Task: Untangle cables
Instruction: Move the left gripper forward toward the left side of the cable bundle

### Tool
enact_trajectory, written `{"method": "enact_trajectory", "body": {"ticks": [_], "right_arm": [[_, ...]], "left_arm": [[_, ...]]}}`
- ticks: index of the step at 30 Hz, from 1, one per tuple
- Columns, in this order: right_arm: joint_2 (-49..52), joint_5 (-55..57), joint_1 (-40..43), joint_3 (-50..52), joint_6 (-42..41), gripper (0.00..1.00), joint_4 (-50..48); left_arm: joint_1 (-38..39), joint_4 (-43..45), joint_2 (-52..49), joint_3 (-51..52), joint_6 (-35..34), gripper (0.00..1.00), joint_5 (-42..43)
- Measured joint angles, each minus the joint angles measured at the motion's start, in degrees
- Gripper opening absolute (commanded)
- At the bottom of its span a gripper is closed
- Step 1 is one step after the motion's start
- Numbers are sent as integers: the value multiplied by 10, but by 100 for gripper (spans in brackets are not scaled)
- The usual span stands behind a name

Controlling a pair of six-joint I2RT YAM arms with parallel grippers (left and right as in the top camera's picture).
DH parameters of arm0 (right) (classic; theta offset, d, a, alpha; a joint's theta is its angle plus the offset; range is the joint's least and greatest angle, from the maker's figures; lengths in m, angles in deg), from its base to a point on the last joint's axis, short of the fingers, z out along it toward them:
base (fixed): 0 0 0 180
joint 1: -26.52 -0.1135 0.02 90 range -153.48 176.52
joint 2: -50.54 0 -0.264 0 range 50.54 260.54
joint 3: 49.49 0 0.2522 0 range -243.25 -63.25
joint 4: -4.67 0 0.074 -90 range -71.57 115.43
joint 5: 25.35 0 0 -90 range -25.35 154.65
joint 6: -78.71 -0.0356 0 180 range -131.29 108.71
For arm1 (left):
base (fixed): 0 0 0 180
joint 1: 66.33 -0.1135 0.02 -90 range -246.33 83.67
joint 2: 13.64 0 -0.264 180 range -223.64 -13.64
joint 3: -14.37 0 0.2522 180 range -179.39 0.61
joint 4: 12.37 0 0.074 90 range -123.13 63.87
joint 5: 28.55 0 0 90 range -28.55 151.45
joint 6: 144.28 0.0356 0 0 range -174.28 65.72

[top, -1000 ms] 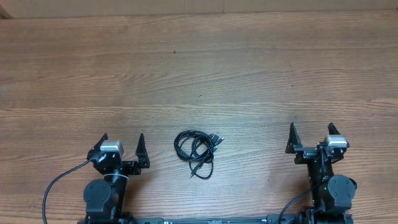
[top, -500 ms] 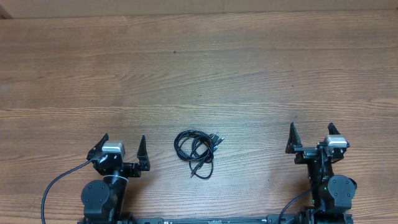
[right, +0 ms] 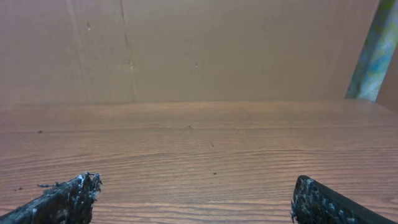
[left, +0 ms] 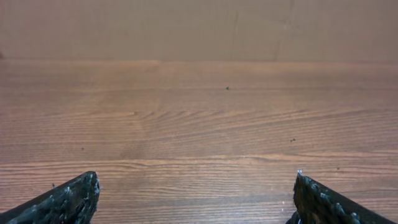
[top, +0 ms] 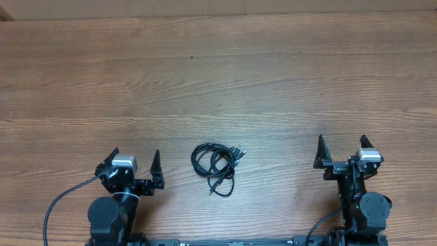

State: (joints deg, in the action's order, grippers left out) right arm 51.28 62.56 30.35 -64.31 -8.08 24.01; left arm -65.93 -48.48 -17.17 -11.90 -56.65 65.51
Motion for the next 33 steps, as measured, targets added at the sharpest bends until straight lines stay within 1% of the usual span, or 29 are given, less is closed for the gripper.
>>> {"method": "enact_trajectory", "body": {"ticks": [5, 15, 24, 33], "right_arm": [[0, 0, 0, 0, 0, 100, 0], [0, 0, 0, 0, 0, 100, 0], [0, 0, 2, 0, 0, 100, 0], [0, 0, 2, 0, 0, 100, 0]], "left_arm": [[0, 0, -72, -27, 12, 100, 0], [0, -3, -255, -96, 13, 100, 0], [0, -31, -403, -162, 13, 100, 0], [0, -56, -503, -210, 14, 100, 0]]}}
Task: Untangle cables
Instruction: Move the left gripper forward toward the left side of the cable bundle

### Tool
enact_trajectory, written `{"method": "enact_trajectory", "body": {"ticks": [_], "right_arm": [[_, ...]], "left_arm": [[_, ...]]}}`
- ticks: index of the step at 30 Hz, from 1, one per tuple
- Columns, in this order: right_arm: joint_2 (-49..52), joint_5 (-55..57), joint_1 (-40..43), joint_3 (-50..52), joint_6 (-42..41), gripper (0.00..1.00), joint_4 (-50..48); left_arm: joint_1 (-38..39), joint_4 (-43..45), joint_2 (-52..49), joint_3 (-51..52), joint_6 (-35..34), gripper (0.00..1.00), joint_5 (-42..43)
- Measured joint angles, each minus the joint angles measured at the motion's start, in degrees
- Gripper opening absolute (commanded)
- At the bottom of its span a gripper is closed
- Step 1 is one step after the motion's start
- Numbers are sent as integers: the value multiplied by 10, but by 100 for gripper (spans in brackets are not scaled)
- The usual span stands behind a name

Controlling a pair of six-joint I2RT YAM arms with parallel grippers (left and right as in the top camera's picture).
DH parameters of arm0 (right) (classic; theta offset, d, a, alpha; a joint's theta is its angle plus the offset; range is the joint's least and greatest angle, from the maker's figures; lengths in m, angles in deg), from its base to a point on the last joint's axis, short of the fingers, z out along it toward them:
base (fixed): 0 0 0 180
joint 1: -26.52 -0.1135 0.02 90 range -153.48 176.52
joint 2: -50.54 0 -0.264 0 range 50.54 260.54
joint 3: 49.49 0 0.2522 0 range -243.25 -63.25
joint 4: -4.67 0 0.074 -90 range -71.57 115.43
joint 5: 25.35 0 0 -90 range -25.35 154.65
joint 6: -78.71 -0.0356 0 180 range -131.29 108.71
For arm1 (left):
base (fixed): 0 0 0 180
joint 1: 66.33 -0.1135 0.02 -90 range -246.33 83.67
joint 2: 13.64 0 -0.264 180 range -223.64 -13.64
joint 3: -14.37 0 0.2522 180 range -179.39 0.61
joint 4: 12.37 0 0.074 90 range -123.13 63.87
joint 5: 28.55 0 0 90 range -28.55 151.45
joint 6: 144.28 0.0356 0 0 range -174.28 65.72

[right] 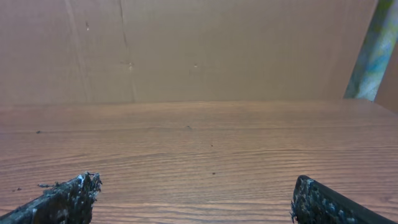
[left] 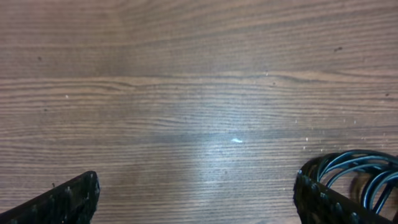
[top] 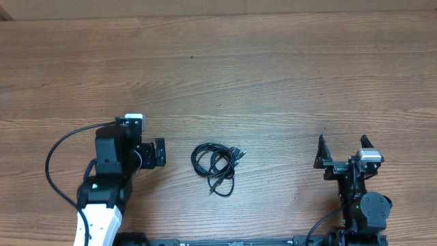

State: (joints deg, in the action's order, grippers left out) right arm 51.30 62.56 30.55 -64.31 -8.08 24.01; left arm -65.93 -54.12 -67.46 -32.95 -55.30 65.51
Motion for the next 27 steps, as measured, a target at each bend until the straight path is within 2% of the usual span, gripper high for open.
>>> {"method": "enact_trajectory", "body": {"ticks": [11, 27], "right_arm": [[0, 0, 0, 0, 0, 100, 0], [0, 0, 0, 0, 0, 100, 0]], "left_arm": [[4, -16, -53, -29, 4, 100, 0], [94, -1, -66, -30, 42, 100, 0]]}}
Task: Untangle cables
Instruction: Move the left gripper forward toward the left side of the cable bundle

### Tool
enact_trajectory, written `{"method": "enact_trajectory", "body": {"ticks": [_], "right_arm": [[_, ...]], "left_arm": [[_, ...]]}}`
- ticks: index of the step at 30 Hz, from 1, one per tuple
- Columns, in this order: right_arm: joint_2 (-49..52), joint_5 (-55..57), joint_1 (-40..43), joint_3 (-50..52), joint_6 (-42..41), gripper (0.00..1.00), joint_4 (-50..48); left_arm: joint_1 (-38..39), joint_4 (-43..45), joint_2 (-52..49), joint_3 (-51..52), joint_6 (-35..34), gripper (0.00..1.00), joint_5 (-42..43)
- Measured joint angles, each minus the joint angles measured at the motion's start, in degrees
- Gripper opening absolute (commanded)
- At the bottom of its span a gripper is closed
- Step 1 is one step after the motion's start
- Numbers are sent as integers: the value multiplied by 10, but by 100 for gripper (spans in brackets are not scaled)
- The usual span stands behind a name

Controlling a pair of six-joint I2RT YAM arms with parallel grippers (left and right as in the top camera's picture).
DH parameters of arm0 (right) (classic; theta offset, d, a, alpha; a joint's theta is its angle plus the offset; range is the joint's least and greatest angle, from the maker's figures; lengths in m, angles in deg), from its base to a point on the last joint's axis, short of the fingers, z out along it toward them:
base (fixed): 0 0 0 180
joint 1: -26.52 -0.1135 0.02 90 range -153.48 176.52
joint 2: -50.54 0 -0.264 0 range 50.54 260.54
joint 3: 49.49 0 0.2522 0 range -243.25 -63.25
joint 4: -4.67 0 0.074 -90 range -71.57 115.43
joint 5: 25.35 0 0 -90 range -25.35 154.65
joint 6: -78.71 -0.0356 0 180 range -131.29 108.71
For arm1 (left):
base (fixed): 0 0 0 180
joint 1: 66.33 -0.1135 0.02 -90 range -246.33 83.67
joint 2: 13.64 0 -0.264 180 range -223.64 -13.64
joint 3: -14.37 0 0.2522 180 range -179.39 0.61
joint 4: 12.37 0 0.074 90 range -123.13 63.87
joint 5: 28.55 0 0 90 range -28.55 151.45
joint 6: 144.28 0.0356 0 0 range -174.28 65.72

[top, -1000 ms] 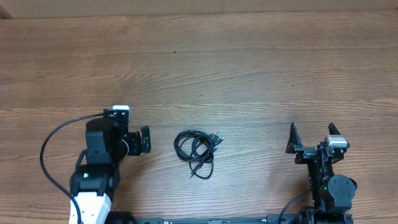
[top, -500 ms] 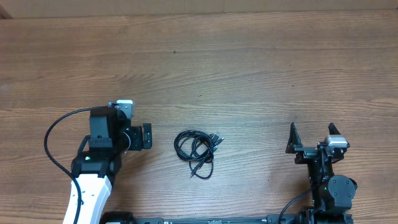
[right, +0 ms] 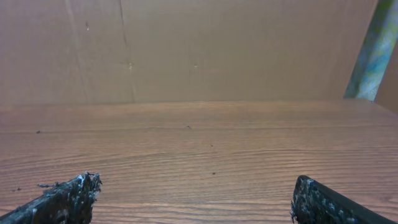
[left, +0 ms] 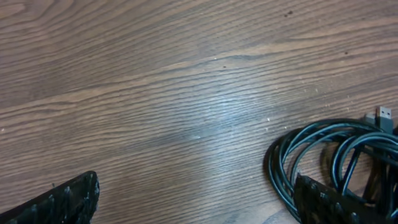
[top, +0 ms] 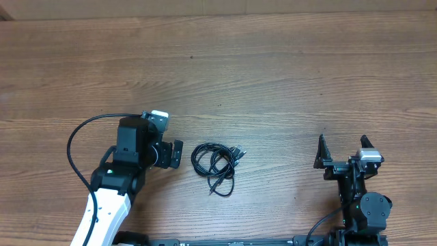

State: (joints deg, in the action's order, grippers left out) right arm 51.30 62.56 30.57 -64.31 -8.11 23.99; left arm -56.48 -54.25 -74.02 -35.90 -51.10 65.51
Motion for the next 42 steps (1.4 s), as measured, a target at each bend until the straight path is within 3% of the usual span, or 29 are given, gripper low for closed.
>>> {"method": "enact_trajectory", "body": {"ticks": [42], "right_arm": [[0, 0, 0, 0, 0, 100, 0]], "left_arm": [[10, 19, 0, -1, 15, 100, 39]]}}
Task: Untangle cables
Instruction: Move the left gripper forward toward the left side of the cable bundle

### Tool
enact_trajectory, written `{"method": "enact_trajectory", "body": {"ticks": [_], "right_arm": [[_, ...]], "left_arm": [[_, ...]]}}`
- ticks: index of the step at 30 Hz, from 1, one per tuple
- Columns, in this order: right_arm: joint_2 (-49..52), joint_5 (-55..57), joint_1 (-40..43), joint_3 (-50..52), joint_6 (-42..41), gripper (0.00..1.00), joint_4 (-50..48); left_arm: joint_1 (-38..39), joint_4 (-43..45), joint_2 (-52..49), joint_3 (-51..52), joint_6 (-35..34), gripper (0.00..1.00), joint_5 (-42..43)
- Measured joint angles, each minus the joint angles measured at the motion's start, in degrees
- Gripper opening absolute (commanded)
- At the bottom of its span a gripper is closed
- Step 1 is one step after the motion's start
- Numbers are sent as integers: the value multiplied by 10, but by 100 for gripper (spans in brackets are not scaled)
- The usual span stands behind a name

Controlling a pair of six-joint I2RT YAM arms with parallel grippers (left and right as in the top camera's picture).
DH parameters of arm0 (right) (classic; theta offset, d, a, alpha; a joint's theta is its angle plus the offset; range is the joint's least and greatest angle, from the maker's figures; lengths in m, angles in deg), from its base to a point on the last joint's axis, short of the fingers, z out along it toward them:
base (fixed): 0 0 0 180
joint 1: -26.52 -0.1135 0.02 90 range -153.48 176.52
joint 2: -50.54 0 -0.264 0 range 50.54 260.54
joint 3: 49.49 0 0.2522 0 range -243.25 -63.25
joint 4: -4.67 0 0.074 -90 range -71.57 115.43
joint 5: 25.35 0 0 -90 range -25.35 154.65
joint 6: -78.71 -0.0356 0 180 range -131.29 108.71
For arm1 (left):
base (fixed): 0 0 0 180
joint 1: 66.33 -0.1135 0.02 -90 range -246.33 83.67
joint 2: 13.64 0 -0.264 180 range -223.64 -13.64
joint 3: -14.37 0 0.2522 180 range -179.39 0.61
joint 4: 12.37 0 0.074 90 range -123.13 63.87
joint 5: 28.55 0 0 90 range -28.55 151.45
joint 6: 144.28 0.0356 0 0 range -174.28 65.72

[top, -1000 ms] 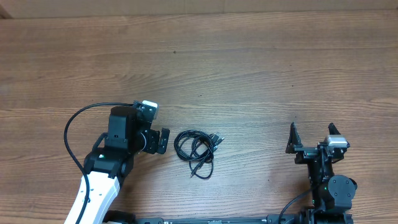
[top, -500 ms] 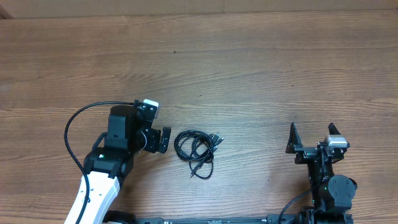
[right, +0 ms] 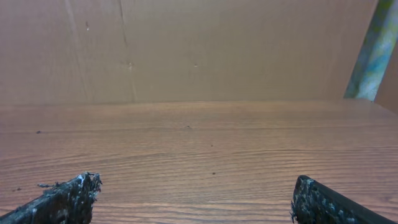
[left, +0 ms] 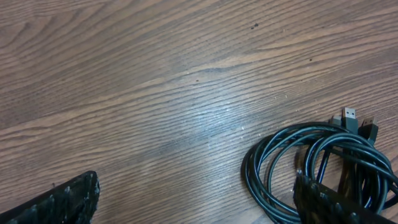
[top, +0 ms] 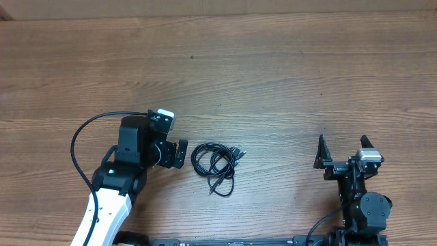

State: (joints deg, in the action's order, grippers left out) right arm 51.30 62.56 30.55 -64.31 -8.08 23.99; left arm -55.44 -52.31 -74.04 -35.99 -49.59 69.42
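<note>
A tangled bundle of thin black cables (top: 216, 165) lies coiled on the wooden table (top: 273, 82), its USB plugs at the upper right of the coil. In the left wrist view the coil (left: 317, 168) fills the lower right, plugs (left: 354, 118) pointing up. My left gripper (top: 179, 154) is open just left of the bundle, its right finger (left: 329, 202) over the coil's edge, nothing held. My right gripper (top: 341, 152) stands open at the near right, far from the cables; its view shows only bare table between the fingertips (right: 68, 193).
A brown cardboard wall (right: 199, 50) stands behind the table's far edge. A green-white strip (right: 373, 56) shows at the right. The left arm's black cord (top: 78, 154) loops over the table at the near left.
My left gripper has moved slightly right, closer to the cable bundle; more of the coil and its plugs now show in the left wrist view. The right arm has not moved.
Both grippers first rested open at the near edge, the bundle between them. Then my left arm was raised and turned toward the cables, later nearer with the coil entering its view, and now beside the coil. The right arm has stayed still.
</note>
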Motion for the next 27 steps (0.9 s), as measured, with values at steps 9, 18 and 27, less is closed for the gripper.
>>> {"method": "enact_trajectory", "body": {"ticks": [9, 18, 27], "right_arm": [[0, 0, 0, 0, 0, 100, 0], [0, 0, 0, 0, 0, 100, 0], [0, 0, 0, 0, 0, 100, 0]], "left_arm": [[0, -34, 0, -1, 0, 100, 15], [8, -38, 0, -1, -17, 100, 14], [23, -39, 0, -1, -48, 100, 5]]}}
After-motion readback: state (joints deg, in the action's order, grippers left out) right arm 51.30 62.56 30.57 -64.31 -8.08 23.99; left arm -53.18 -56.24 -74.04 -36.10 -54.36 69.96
